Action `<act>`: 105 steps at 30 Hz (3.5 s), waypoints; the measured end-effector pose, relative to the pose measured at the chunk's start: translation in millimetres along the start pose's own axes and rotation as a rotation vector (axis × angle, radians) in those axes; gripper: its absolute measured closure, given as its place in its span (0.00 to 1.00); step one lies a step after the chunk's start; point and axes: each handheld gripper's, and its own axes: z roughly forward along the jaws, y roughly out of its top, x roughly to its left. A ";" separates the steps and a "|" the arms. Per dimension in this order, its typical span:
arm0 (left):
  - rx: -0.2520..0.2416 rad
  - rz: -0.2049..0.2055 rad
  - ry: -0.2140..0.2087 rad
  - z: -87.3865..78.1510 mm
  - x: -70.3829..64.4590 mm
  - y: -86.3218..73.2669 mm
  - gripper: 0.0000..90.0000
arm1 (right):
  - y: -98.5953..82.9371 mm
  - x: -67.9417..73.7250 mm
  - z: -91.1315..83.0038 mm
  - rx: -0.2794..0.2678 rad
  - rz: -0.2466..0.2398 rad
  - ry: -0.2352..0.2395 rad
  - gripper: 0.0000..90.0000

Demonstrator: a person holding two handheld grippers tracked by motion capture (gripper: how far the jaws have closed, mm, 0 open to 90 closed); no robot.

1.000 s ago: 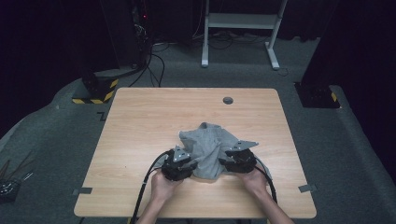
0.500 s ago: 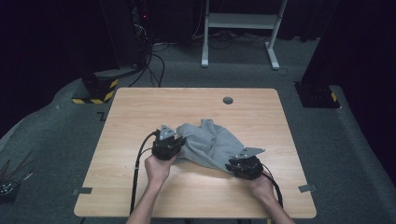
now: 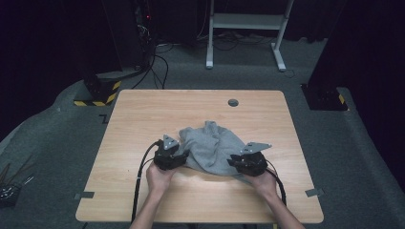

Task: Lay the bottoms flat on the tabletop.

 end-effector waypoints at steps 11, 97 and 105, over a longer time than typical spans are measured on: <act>-0.018 0.006 0.015 -27.5 0.6 -29.3 0.58 | 8.3 41.1 33.5 0.059 -0.129 0.098 0.56; 0.078 0.105 0.055 19.3 -14.5 -14.4 0.46 | -6.5 17.7 41.7 0.068 -0.014 -0.014 0.76; 0.100 0.114 0.050 21.6 -18.1 -2.1 0.77 | -7.3 18.3 51.0 0.103 -0.052 -0.061 0.83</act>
